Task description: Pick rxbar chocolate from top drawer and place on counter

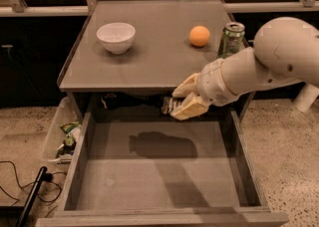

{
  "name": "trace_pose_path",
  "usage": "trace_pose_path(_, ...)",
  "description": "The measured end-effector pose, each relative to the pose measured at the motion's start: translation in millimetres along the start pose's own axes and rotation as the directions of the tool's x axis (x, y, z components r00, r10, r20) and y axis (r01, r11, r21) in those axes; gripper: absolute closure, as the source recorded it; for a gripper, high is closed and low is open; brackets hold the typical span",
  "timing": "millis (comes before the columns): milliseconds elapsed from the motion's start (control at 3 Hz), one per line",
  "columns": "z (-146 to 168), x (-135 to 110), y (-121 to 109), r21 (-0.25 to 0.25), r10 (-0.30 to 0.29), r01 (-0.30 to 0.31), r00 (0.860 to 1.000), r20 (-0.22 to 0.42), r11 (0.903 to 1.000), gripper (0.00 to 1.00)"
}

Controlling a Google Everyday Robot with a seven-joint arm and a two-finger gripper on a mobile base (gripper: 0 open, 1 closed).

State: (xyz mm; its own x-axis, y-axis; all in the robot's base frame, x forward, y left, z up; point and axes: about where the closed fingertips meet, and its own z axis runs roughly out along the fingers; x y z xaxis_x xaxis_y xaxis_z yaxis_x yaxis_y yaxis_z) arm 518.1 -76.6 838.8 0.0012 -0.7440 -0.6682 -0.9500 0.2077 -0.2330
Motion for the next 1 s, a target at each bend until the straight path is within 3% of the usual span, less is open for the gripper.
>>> trace_pose_path(333, -4.5, -5.0, 4.5, 0.014, -0.019, 0.019, 1.000, -0.006, 0.9997, 1.00)
trace_pose_path(667, -34.8, -37.5, -13.3, 0.078, -0.100, 0.101, 0.995, -0.015, 0.9918, 1.00)
trace_pose_path(1000, -61.8, -74.6, -47.4, 0.128, -0.180, 0.181, 0.983, -0.019, 0.9751, 1.00)
